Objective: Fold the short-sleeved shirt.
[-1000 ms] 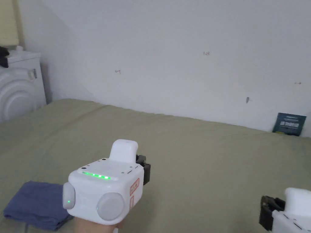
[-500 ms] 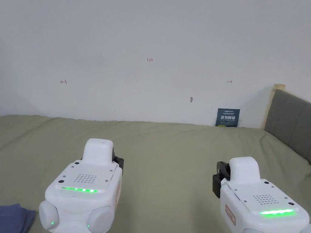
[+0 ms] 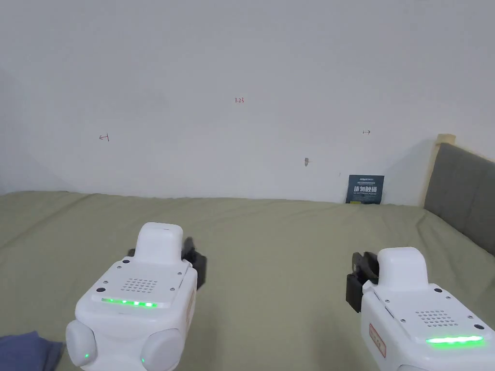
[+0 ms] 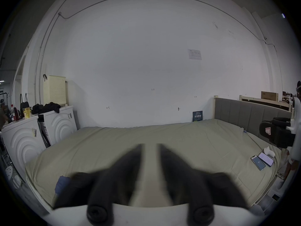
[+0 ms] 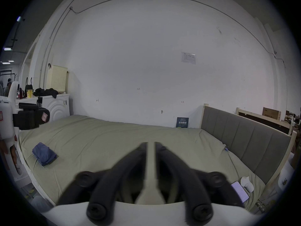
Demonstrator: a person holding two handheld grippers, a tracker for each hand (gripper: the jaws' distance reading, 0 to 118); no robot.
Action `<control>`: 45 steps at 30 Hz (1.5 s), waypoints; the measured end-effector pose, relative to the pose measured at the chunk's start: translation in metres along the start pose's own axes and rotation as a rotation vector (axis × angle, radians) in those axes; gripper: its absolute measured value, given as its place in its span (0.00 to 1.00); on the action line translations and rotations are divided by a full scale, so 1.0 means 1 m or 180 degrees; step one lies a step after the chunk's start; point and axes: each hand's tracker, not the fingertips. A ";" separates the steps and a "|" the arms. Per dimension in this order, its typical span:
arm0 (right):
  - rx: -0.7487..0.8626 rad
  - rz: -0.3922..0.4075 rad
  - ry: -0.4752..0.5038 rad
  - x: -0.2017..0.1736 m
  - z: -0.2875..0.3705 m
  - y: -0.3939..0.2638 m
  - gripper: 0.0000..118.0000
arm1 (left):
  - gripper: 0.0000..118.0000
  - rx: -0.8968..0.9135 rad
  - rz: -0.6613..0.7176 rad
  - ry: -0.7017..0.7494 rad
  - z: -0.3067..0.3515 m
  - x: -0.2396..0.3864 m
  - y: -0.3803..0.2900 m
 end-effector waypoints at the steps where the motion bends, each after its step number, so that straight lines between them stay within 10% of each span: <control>1: 0.0024 0.0007 -0.0007 0.000 0.000 0.000 0.59 | 0.87 -0.0035 0.0004 0.0008 -0.003 -0.001 0.001; 2: 0.0010 0.0026 -0.0023 0.000 -0.002 0.001 0.93 | 1.00 -0.0108 0.0047 0.0011 -0.006 -0.003 0.000; 3: -0.0045 0.0045 -0.0030 0.000 -0.005 0.002 1.00 | 1.00 0.0088 0.0241 -0.0011 -0.003 -0.006 0.001; 45: 0.0008 0.0019 -0.0045 0.006 0.012 0.000 1.00 | 1.00 -0.0282 -0.0089 -0.0186 0.011 -0.003 0.013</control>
